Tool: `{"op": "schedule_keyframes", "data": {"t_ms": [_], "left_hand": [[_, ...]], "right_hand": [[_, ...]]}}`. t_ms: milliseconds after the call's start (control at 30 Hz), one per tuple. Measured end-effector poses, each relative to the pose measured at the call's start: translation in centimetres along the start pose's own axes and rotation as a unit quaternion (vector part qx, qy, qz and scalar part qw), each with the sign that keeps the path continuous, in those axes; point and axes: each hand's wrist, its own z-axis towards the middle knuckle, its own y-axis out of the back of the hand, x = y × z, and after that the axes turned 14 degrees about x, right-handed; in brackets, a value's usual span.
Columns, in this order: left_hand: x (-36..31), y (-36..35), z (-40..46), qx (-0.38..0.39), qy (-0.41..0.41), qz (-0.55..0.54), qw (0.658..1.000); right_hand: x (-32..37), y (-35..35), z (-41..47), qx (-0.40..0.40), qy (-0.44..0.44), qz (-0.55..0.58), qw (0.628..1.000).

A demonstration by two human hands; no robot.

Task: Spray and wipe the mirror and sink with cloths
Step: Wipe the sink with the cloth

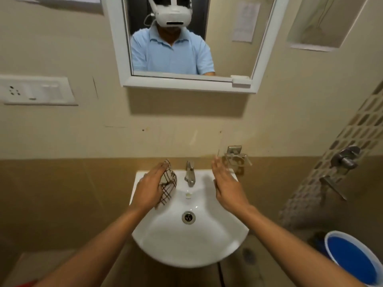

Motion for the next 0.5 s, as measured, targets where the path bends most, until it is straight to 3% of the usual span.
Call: {"op": "schedule_keyframes", "data": {"t_ms": [200, 400, 500], "left_hand": [[2.6, -4.7, -3.8, 0.005, 0.074, -0.115, 0.991], [4.5, -6.1, -2.0, 0.029, 0.14, -0.12, 0.982], [5.2, -5.8, 0.5, 0.003, 0.155, -0.107, 0.982]], "right_hand": [[0.7, -7.7, -2.8, 0.106, -0.015, 0.031, 0.994], [-1.3, -10.1, -2.4, 0.14, -0.028, 0.053, 0.988], [-3.5, -10.8, -0.7, 0.148, -0.017, 0.047, 0.988]]}}
